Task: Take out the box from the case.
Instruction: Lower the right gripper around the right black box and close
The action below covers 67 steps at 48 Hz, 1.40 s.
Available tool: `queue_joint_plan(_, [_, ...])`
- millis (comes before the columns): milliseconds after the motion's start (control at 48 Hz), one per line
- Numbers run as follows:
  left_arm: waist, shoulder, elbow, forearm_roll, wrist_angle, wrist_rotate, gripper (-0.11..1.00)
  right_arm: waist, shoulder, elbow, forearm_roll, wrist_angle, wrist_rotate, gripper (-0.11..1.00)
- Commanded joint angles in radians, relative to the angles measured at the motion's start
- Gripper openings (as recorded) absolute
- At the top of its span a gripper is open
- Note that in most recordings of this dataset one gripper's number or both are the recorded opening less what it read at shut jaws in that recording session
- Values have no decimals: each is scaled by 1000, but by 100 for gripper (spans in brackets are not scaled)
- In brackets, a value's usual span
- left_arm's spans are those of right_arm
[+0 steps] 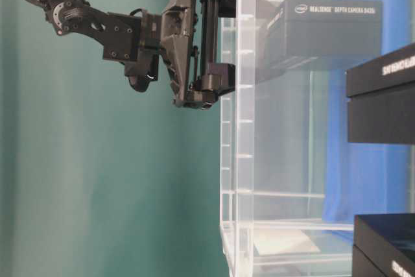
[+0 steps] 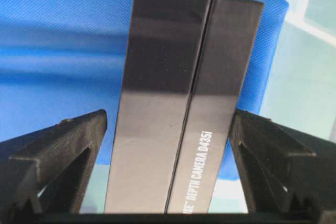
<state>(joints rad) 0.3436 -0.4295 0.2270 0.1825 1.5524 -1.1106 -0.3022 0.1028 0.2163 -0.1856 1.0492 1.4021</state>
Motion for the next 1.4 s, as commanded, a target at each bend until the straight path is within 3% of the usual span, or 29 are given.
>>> queue_joint_plan(0, [-2, -3, -14, -2, -3, 0, 96, 0, -6, -6, -2, -2, 18, 86])
queue_joint_plan(125, [-2, -3, -14, 0, -3, 0, 96, 0, 0, 9, -6, 0, 48, 65])
queue_joint_plan(1043, [-2, -5, -12, -2, -3, 2, 97, 0, -6, -28, -6, 5, 57, 66])
queue_joint_plan(1376, [-2, -6, -11, 0, -20, 2, 96, 0, -55, -63, -6, 106, 57, 66])
